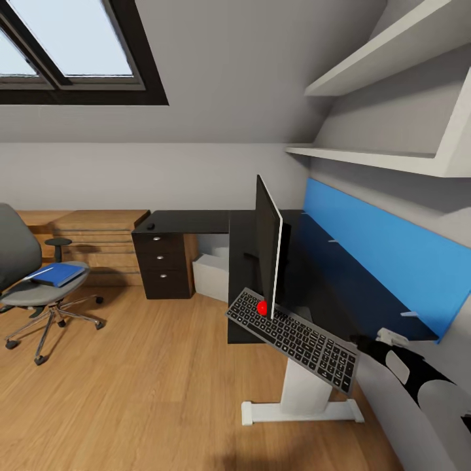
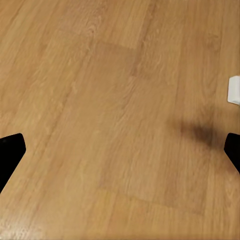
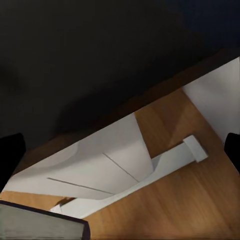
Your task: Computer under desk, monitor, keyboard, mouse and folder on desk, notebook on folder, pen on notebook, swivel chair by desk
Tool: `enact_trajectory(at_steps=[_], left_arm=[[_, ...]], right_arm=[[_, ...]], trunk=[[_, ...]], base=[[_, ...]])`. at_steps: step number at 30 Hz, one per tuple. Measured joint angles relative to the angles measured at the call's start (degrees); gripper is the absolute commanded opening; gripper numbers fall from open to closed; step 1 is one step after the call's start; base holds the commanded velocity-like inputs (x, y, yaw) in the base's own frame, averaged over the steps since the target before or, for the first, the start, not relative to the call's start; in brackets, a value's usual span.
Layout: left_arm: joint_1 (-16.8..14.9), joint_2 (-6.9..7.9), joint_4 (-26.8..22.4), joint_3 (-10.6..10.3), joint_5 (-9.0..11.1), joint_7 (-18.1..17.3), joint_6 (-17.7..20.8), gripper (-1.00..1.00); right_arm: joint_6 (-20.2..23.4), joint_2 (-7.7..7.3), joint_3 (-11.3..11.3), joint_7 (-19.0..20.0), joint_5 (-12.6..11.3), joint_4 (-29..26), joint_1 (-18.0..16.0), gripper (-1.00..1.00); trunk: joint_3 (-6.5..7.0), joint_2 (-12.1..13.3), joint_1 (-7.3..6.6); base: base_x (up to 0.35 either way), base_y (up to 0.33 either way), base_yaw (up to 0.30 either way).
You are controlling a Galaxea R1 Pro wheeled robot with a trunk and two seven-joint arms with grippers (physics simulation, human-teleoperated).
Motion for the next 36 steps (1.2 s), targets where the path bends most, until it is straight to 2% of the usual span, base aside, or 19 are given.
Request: enact_trajectory(at_steps=[12, 23, 36], left_arm=[[-0.02, -0.05, -0.02, -0.01, -0.01, 0.0, -0.06, 1.0], [0.0, -0.01, -0.02, -0.01, -0.01, 0.0, -0.14, 1.0], [-0.03, 0.0, -0.01, -0.02, -0.01, 0.0, -0.14, 1.0]], right_arm=[[-0.02, -0.29, 0.01, 1.18, -0.42, 0.87, 0.02, 1.0], [-0.07, -0.59, 0.01, 1.25, -1.95, 0.96, 0.04, 1.0], [-0.07, -0.73, 0.01, 1.49, -2.51, 1.48, 0.11, 1.0]], trunk=[[0.0, 0.0, 0.0], [0.0, 0.0, 0.01], [0.0, 0.0, 0.0]], base=[[-0.002, -0.003, 0.0], [-0.112, -0.127, 0.0], [-0.019, -0.021, 0.0]])
